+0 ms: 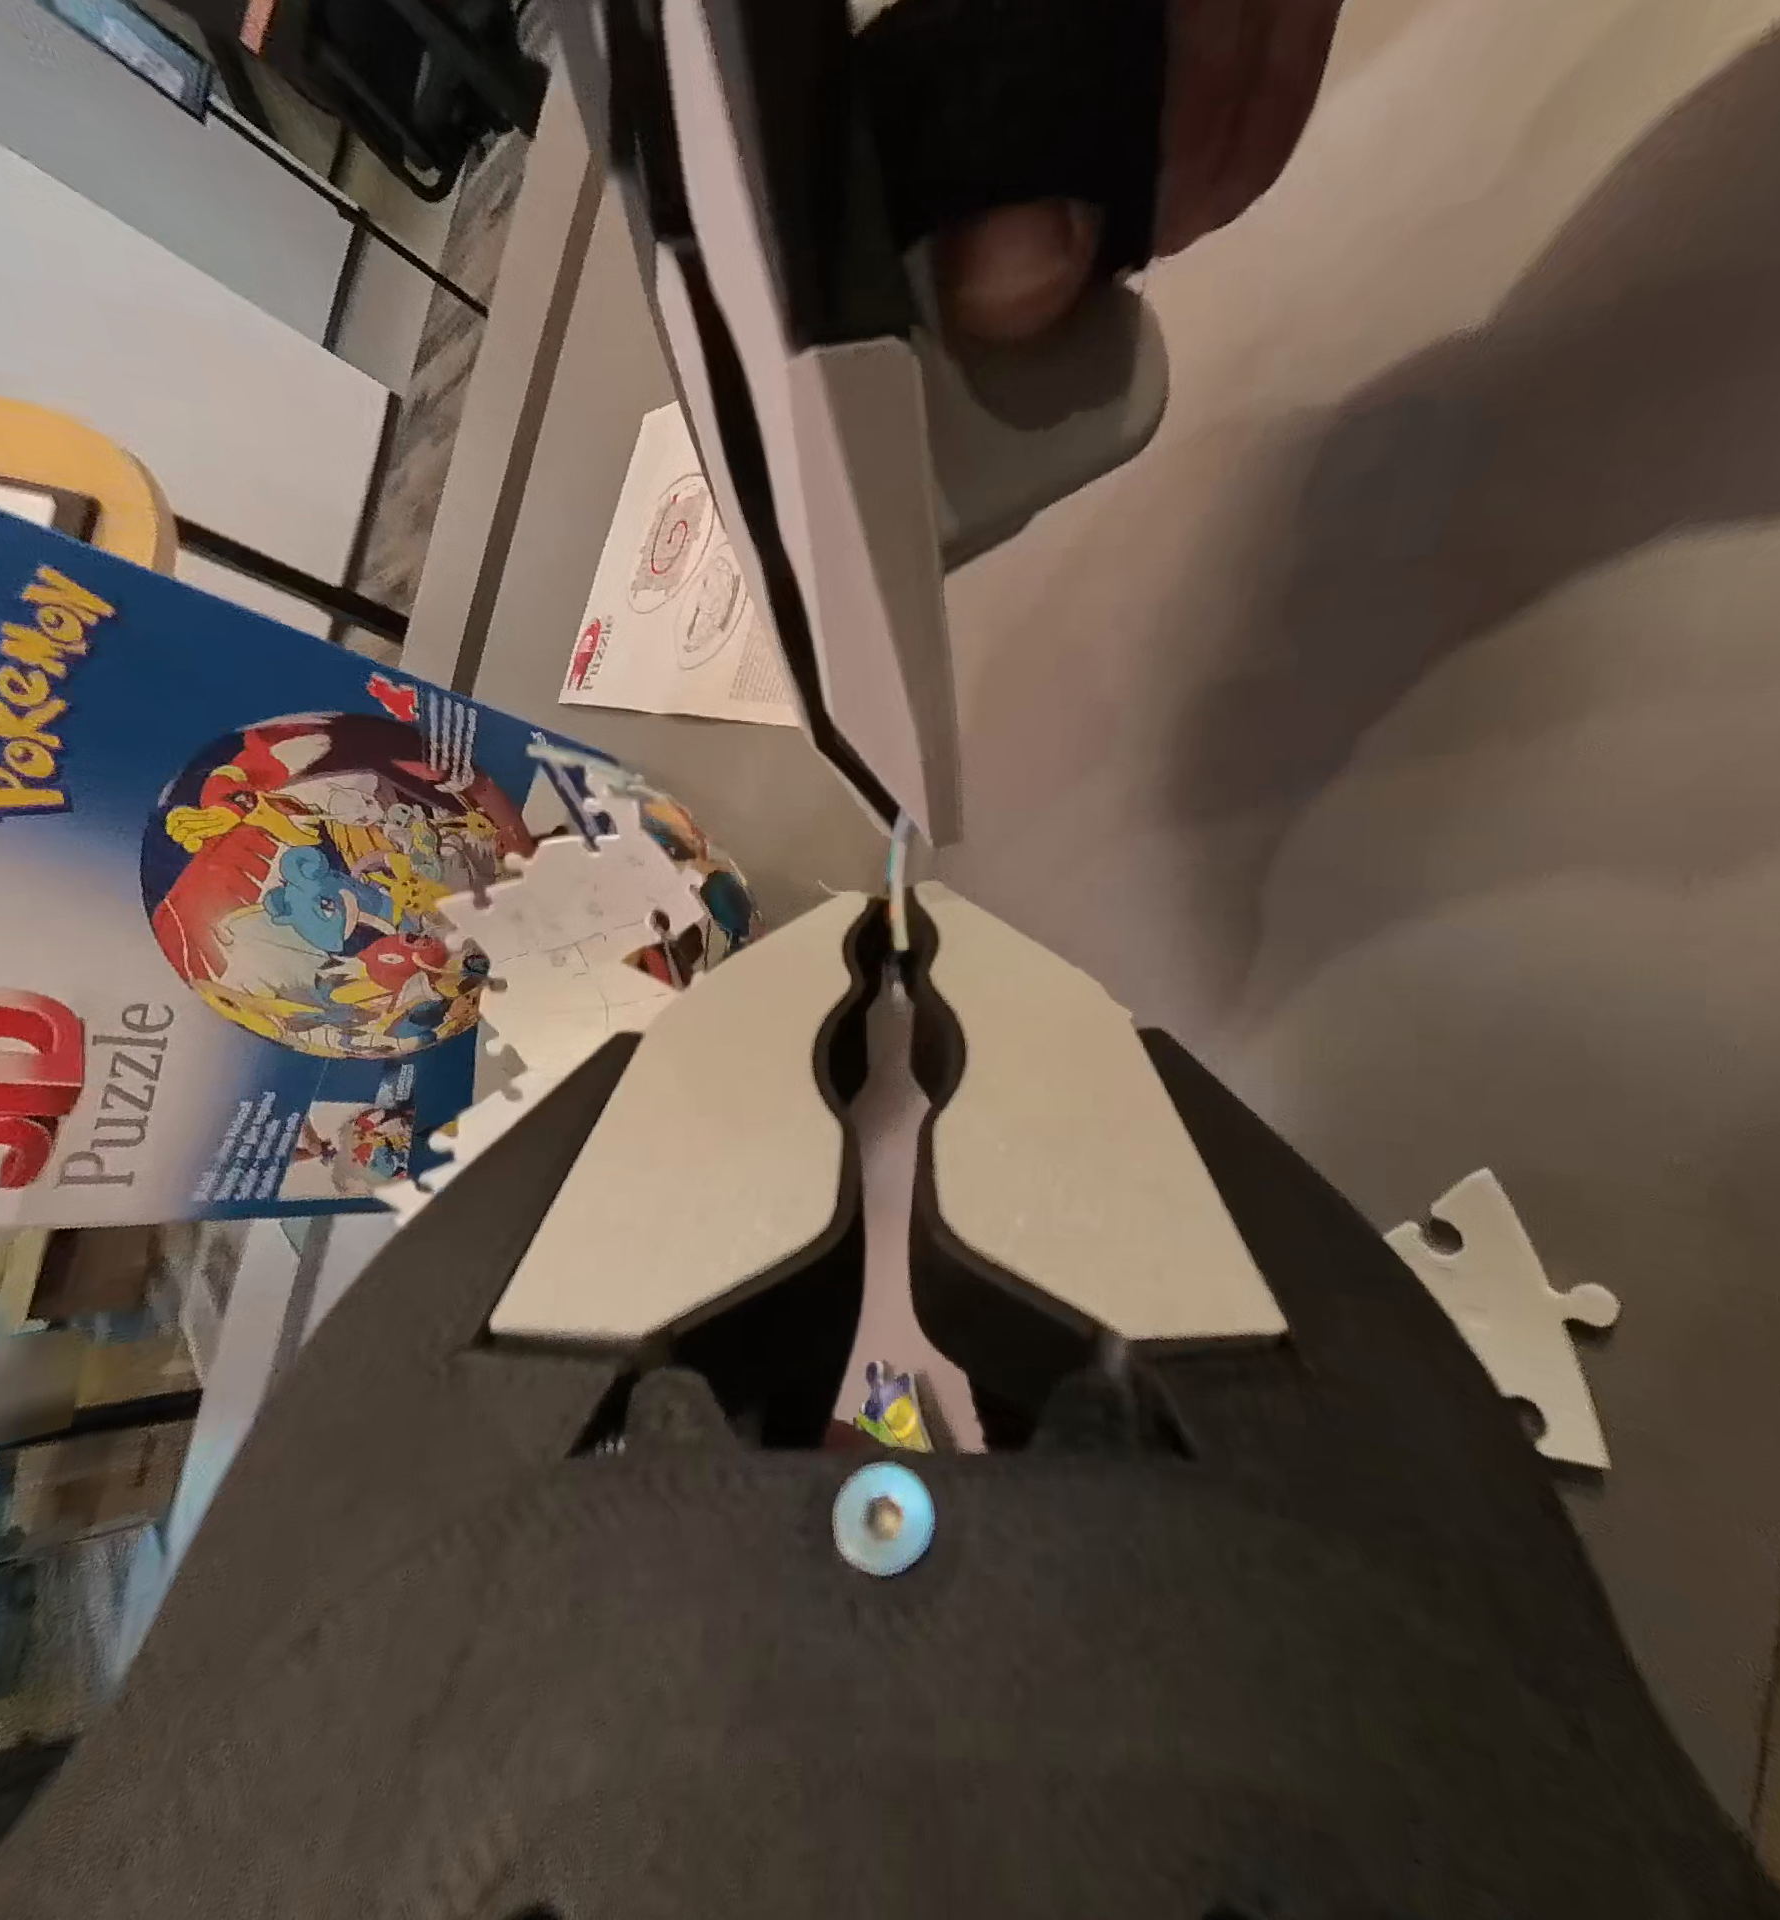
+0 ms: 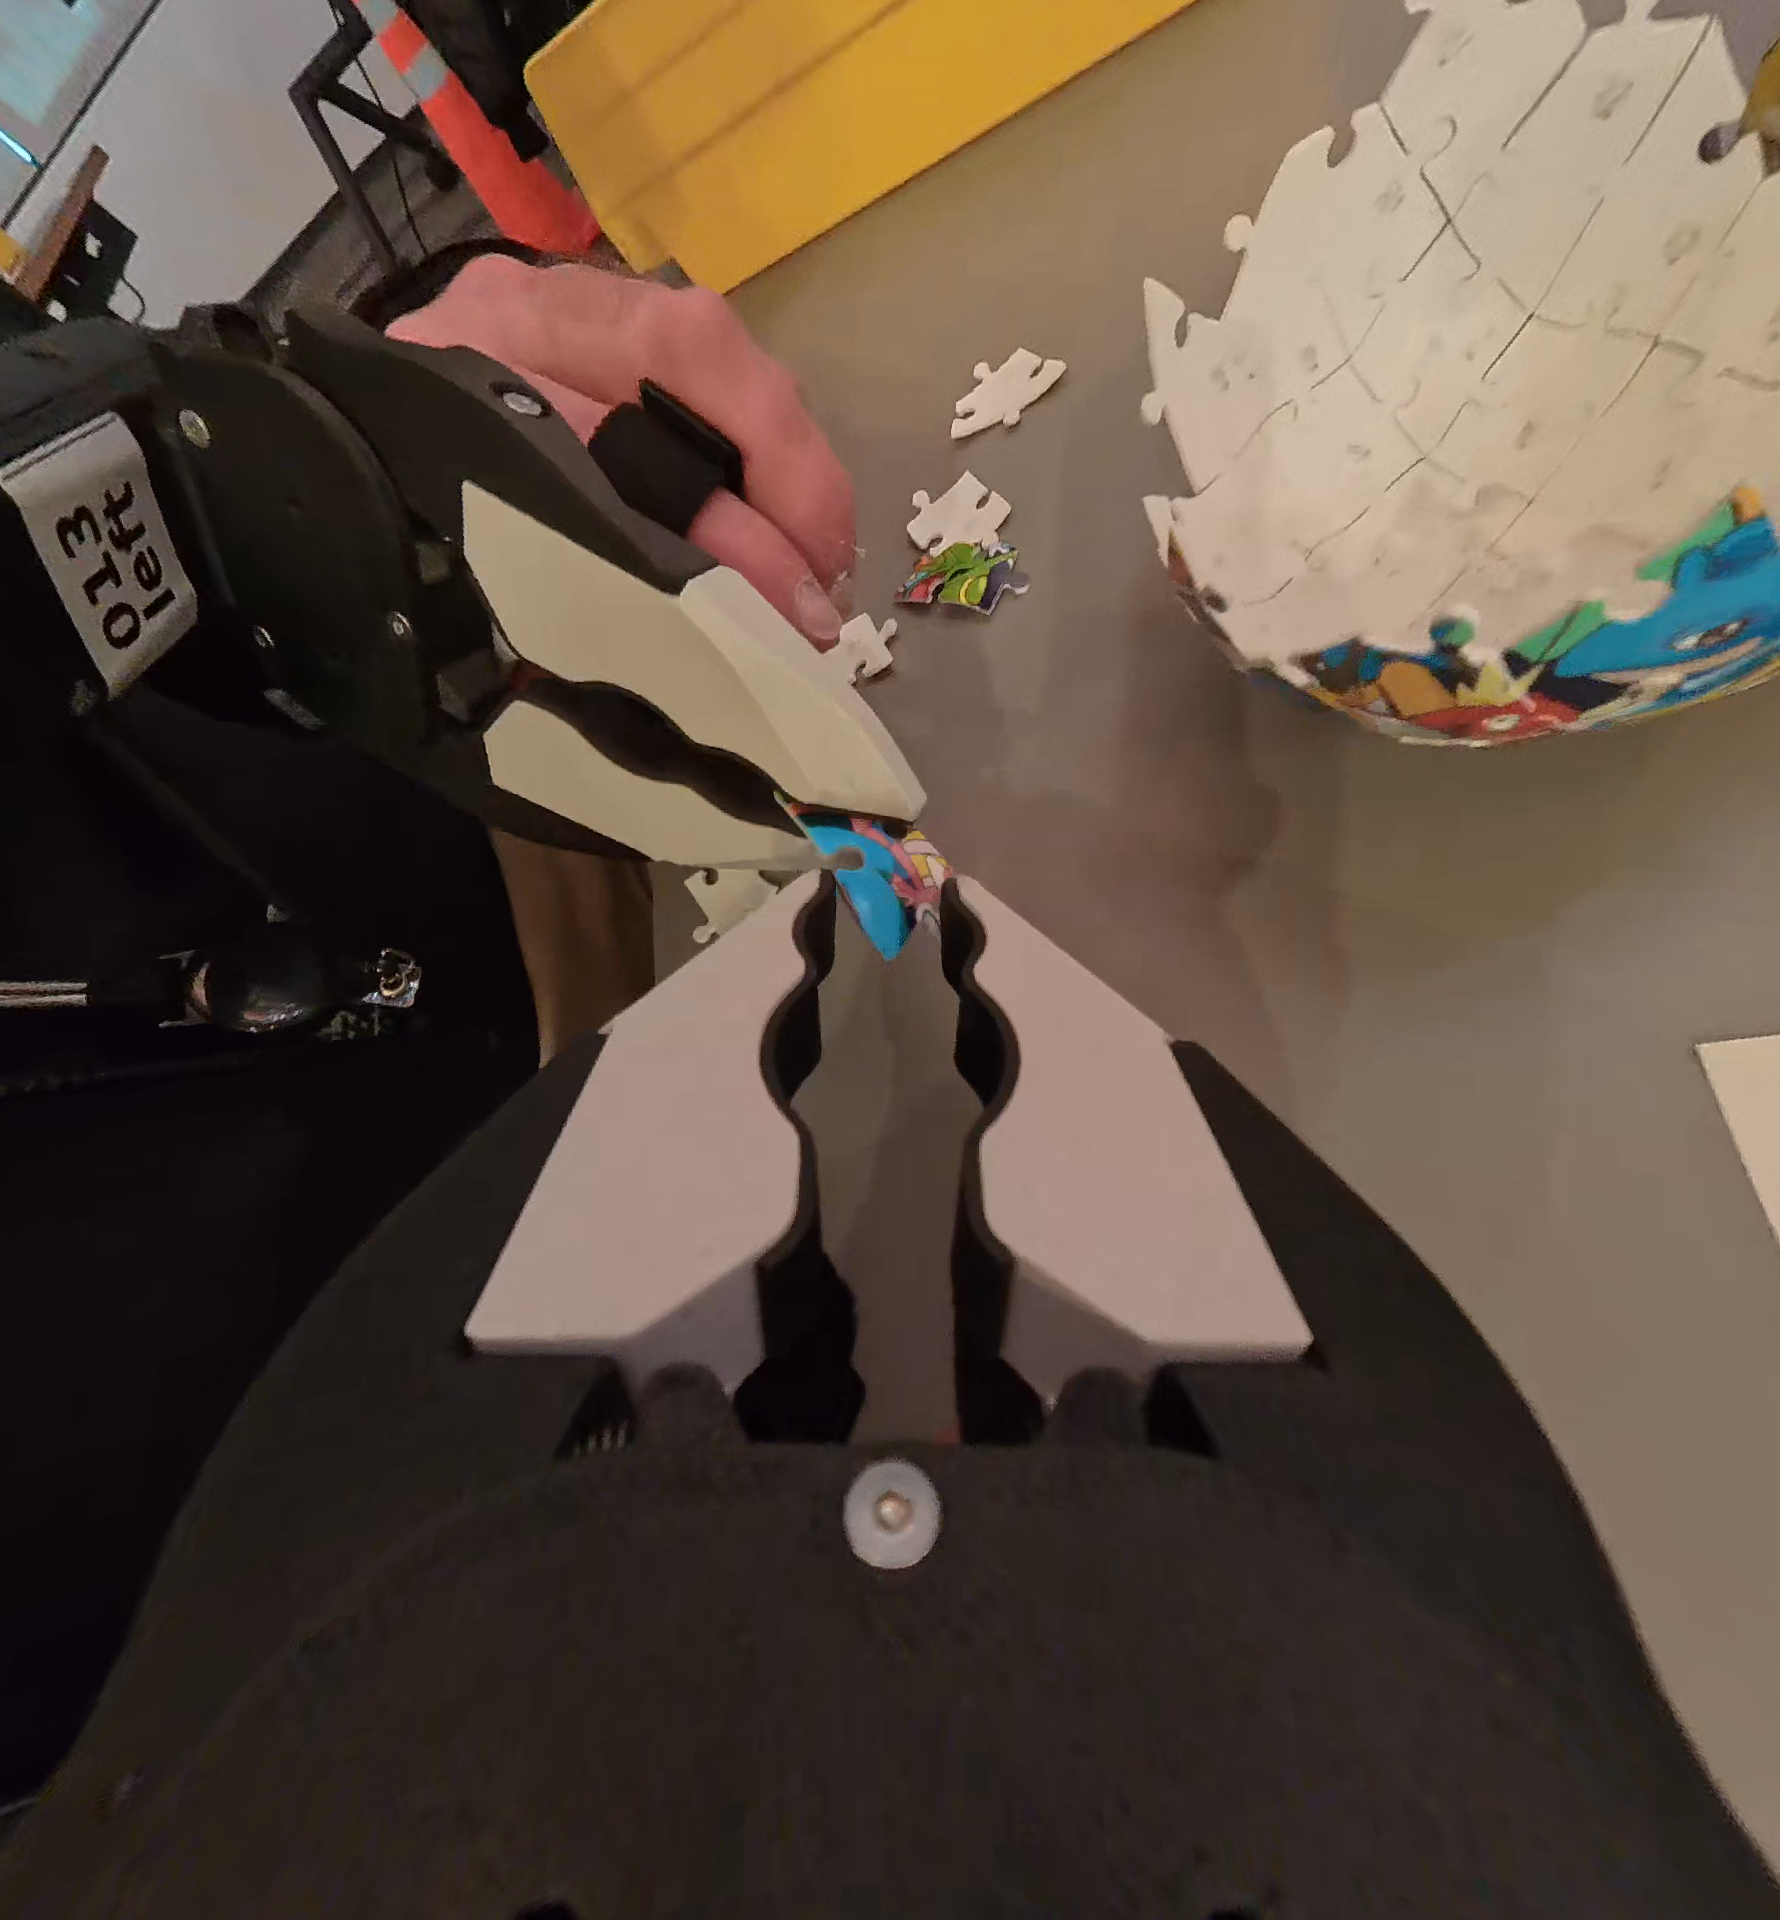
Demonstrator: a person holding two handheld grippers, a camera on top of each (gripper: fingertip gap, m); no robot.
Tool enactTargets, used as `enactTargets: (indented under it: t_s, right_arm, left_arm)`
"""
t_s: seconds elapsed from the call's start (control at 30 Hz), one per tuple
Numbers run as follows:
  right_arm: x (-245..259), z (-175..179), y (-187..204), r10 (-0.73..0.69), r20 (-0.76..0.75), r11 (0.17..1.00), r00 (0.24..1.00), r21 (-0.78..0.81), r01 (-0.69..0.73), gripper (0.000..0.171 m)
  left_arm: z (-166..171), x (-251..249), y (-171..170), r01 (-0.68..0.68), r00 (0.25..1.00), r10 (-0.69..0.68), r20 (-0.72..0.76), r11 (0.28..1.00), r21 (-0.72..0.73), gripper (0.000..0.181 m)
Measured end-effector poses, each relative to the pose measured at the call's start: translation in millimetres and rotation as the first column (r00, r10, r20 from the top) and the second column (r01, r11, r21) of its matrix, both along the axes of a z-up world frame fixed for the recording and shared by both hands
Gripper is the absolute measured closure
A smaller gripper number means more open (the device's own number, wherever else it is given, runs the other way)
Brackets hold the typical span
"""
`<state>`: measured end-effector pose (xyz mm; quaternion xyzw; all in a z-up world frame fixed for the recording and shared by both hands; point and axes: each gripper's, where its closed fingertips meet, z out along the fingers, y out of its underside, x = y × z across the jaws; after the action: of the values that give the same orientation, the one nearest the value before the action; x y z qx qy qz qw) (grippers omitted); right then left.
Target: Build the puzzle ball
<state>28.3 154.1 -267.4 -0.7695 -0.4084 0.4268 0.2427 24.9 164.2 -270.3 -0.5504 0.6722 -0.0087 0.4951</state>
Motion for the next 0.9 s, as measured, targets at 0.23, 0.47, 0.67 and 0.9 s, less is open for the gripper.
enactTargets:
  t_s: [0.23, 0.47, 0.67, 0.9]
  right_arm:
    - [0, 3, 5, 0.031, 0.199, 0.930, 0.980, 0.354, -0.101, 0.156]
    - [-2, 10, 6, 0.009, 0.155, 0.961, 0.988, 0.271, -0.051, 0.171]
    - [11, 21, 19, -0.177, -0.077, 0.982, 0.981, -0.080, 0.170, 0.171]
    - [18, 24, 20, -0.263, -0.180, 0.945, 0.948, -0.244, 0.216, 0.171]
  left_arm:
    - [-4, 2, -8, -0.010, 0.994, 0.066, 0.090, 0.854, -0.521, 0.179]
    - [12, 0, -4, 0.037, 0.983, 0.096, 0.157, 0.733, -0.679, 0.170]
    - [29, -35, 37, -0.052, 0.983, 0.134, 0.127, 0.860, -0.507, 0.154]
    - [11, -72, 85, -0.139, 0.990, 0.144, -0.005, 0.950, -0.278, 0.156]
